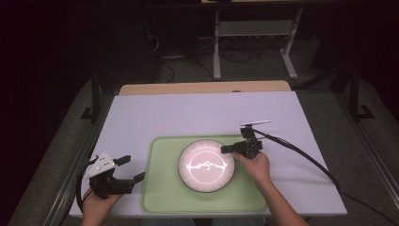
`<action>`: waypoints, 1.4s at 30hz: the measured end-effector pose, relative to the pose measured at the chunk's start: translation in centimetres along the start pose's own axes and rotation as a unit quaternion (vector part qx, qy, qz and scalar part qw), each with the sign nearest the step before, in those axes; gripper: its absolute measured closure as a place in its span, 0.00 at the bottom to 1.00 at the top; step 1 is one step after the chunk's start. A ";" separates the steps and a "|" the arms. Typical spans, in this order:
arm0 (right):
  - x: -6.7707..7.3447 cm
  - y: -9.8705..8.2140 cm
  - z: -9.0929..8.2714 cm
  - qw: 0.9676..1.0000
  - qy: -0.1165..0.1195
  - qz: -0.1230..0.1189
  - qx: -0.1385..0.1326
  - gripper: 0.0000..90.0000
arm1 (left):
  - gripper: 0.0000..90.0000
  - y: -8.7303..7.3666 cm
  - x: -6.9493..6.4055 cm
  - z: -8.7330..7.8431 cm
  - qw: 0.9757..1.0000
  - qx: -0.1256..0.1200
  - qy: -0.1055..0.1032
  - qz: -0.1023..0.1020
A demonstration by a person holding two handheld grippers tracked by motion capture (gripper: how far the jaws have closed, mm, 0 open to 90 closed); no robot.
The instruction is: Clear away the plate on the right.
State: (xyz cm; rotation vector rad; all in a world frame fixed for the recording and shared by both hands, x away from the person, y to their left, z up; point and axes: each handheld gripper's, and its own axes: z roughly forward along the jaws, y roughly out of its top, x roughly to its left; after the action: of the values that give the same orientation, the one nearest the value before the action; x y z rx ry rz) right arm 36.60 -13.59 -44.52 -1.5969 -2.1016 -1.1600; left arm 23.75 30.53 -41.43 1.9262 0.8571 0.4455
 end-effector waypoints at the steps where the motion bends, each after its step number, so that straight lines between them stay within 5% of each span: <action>1: 0.0 0.0 0.0 1.000 -0.003 -0.001 0.002 0.86 | 0.17 0.0 0.0 0.0 1.000 0.000 0.000 0.000; 18: 0.0 -0.3 -0.3 1.000 -0.012 -0.024 0.007 0.85 | 0.17 0.0 -0.1 0.0 1.000 0.000 0.000 0.001; 42: -0.1 -0.4 -4.0 0.995 -0.017 -0.082 -0.057 0.57 | 0.17 0.0 -0.2 0.2 1.000 0.004 0.001 0.002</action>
State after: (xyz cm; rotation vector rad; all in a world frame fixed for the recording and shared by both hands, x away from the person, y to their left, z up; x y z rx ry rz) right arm 35.25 -16.52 -42.17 -1.5255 -2.2613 -1.3357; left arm 23.68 30.26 -41.53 1.9359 0.8580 0.4468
